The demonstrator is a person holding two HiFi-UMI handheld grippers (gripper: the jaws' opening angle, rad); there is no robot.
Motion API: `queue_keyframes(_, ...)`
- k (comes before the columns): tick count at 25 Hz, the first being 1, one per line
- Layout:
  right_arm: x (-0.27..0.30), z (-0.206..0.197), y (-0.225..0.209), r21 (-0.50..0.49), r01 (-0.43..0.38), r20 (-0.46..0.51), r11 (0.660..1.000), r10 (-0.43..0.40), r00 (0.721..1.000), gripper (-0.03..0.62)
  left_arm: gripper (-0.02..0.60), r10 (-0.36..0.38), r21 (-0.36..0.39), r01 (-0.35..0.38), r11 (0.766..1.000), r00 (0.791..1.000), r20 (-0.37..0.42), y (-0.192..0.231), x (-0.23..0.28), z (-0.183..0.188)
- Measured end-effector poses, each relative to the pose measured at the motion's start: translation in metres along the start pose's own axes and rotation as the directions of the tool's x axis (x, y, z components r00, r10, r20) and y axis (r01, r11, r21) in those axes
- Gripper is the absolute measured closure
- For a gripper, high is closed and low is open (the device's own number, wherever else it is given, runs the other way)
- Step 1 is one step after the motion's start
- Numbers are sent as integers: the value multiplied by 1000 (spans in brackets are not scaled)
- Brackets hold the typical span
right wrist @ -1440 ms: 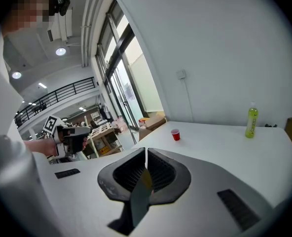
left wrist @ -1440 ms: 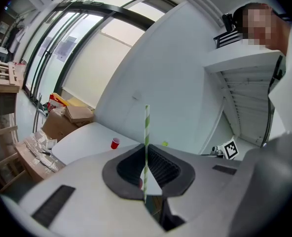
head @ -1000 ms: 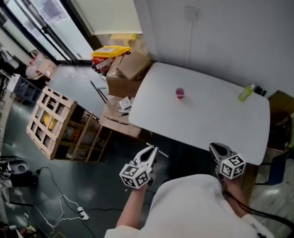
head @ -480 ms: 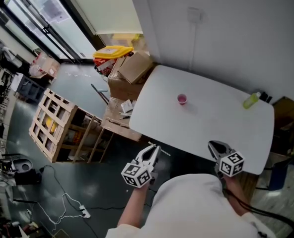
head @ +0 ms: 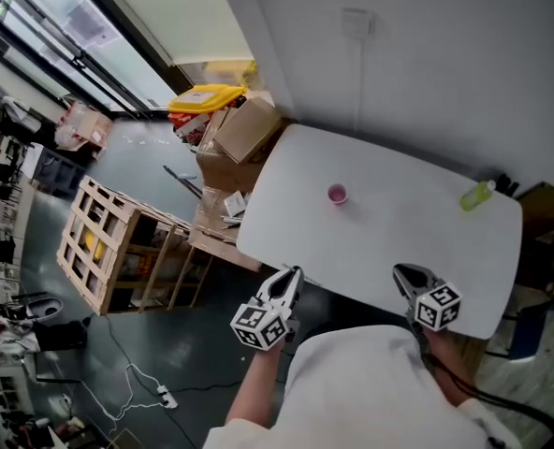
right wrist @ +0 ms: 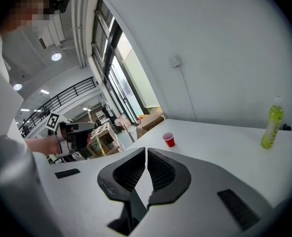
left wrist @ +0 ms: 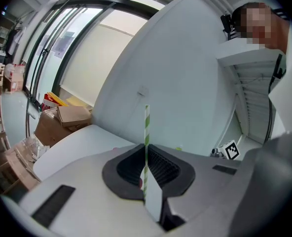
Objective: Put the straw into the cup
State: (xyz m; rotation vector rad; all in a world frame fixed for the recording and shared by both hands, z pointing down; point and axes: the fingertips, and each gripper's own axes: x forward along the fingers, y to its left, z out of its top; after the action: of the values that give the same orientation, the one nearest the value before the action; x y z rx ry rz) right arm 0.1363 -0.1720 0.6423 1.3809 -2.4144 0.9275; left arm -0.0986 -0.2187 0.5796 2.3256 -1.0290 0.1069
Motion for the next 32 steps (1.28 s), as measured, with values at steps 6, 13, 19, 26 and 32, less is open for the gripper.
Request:
queue_keyframes(6,5,-3,-15,5,-9,-26,1000,9,1000,556,565,1,14,-1,1000,1000,-15,2,31,9)
queue_keyframes(13,7,4,-24,37,32,-13,999,-31,999,556,565,-27,51,30,998,998,-53,12,56,21)
queue_keyframes(19,19,6,-31,69,102,-1,992,-102,995,556,565,-80,71,87,994,993,-91,29,80,32)
queue_keyframes(26,40,20,-22,112,183,40,977,-189,981,556,565,-175,107,193,975,972,-158,49,110,51)
queue_keyframes(32,56,28,-15,151,241,53,959,-251,966,556,565,-244,133,272,953,950,-195,62,140,63)
